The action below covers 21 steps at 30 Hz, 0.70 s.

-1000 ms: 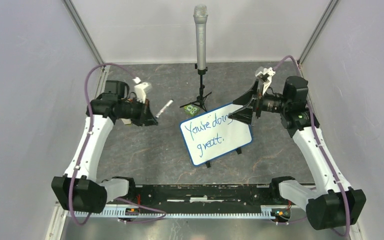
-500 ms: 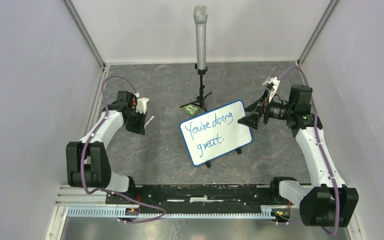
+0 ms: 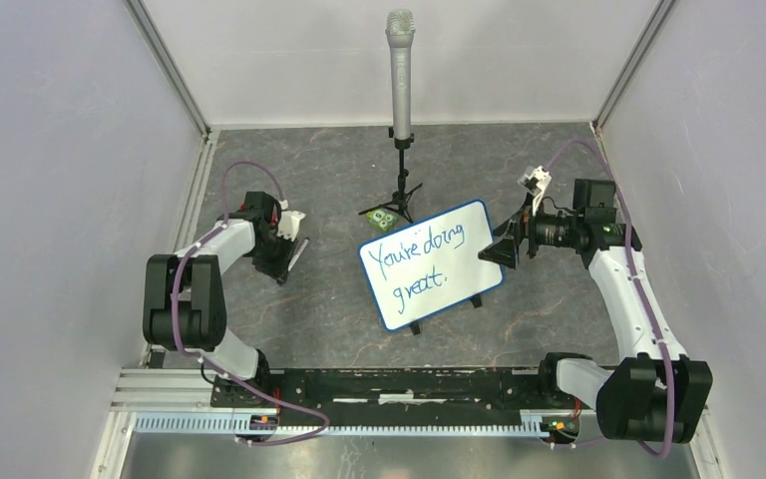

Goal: Write a sentence on the whiteboard
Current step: Put down the whiteboard marker at the center of the board.

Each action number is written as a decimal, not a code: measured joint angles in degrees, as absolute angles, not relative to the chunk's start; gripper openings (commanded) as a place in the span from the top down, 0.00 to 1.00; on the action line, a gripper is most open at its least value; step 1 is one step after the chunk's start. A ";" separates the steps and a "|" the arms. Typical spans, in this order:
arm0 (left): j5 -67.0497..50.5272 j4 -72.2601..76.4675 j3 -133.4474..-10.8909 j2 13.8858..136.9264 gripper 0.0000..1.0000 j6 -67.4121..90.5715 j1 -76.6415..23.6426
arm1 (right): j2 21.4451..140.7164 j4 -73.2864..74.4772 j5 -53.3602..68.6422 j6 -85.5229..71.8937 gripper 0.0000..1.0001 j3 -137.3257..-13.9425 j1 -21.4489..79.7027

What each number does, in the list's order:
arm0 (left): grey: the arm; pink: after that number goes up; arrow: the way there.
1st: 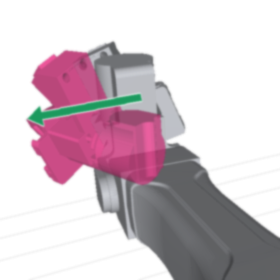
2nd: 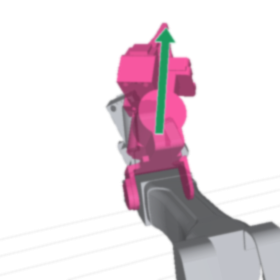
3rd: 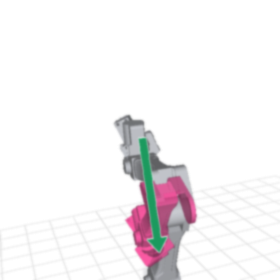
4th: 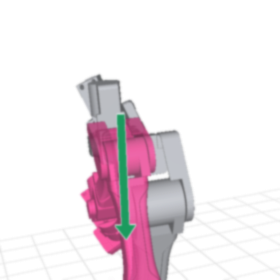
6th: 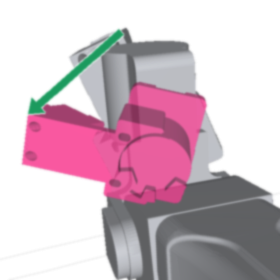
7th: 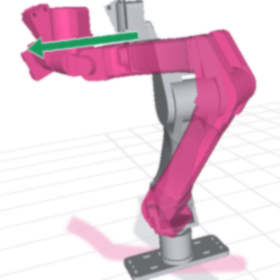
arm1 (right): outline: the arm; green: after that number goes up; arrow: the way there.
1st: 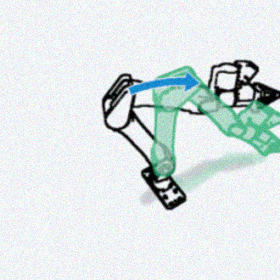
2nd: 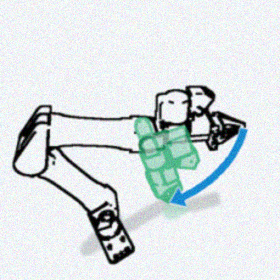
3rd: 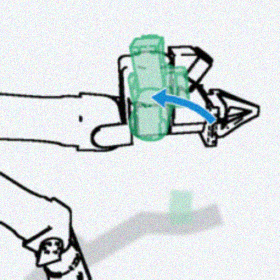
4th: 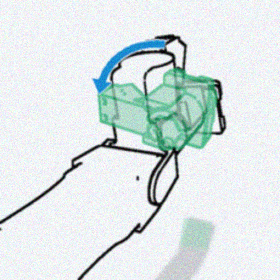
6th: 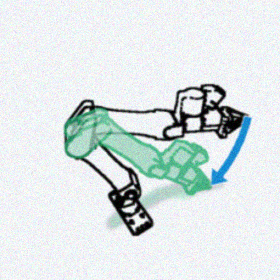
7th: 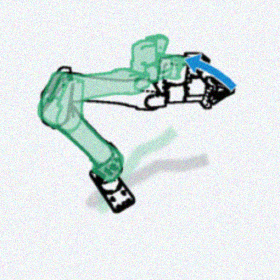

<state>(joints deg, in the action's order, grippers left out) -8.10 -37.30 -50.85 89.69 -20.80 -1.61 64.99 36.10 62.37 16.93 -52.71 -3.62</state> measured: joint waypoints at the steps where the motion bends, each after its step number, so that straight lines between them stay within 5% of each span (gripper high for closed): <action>1: -7.84 -37.32 -50.70 90.08 0.66 -21.19 -1.61 | 64.99 36.91 62.17 17.76 0.02 -52.77 -3.64; 11: -8.38 -38.50 -50.68 90.02 0.39 -22.22 -1.63 | 64.99 43.44 59.46 24.21 0.02 -55.44 -4.05; 16: -9.63 -43.72 -52.03 86.02 0.00 -23.00 -1.61 | 65.56 46.74 57.32 27.14 0.02 -58.02 -5.15; 21: -13.82 -50.78 -59.94 79.29 0.00 -23.49 -1.06 | 67.75 49.63 54.76 30.57 0.02 -62.13 -8.45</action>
